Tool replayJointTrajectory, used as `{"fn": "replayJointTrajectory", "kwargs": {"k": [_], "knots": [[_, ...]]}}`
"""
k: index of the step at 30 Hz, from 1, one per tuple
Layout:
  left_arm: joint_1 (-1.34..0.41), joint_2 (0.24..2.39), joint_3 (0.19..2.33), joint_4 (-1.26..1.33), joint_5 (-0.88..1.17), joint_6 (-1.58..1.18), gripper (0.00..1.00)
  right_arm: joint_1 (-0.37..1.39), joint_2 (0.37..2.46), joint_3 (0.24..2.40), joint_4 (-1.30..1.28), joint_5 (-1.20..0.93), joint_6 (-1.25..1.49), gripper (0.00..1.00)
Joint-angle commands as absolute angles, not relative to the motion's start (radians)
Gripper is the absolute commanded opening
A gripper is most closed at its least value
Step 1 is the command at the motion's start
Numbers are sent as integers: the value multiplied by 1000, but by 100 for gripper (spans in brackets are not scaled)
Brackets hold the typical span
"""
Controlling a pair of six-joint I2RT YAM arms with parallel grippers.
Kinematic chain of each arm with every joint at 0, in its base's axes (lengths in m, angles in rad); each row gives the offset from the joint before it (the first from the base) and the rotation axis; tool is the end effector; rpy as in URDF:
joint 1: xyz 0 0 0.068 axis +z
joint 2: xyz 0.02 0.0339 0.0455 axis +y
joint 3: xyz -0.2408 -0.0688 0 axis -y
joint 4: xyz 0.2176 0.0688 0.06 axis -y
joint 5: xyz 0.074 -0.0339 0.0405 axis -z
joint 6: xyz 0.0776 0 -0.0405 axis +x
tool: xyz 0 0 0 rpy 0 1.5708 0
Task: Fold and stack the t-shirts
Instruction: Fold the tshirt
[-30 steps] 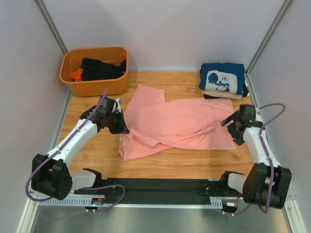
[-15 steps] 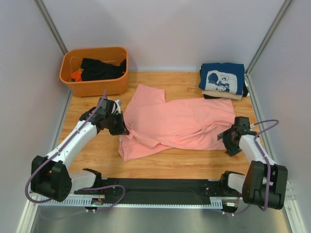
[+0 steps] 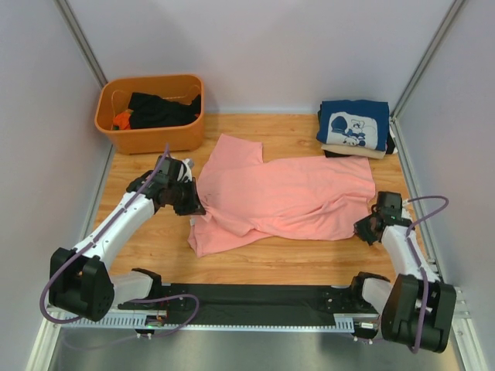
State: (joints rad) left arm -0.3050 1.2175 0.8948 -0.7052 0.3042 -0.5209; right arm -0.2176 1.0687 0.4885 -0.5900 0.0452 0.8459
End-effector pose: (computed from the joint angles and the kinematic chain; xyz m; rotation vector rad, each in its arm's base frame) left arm 0.2206 -0.0938 0.2006 -0.1754 2.6815 -0.6768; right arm 0.1731 -0.0419 0.1159 1.4025 2.3593 0.1132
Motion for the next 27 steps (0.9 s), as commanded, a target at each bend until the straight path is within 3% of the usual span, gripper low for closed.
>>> {"fn": "replayJointTrajectory", "kwargs": {"k": [1, 8, 18, 21, 27], "knots": [[-298, 1203, 914, -704, 304, -508, 0, -222, 925, 514, -621, 21, 815, 0], [-308, 996, 881, -774, 374, -597, 0, -247, 730, 748, -961, 158, 745, 0], [-529, 733, 835, -939, 307, -793, 0, -255, 486, 851, -1143, 176, 755, 0], [-540, 700, 807, -946, 290, -825, 0, -255, 501, 851, -1123, 163, 741, 0], [-540, 840, 886, -946, 189, -735, 0, -255, 658, 841, -962, 129, 768, 0]]}}
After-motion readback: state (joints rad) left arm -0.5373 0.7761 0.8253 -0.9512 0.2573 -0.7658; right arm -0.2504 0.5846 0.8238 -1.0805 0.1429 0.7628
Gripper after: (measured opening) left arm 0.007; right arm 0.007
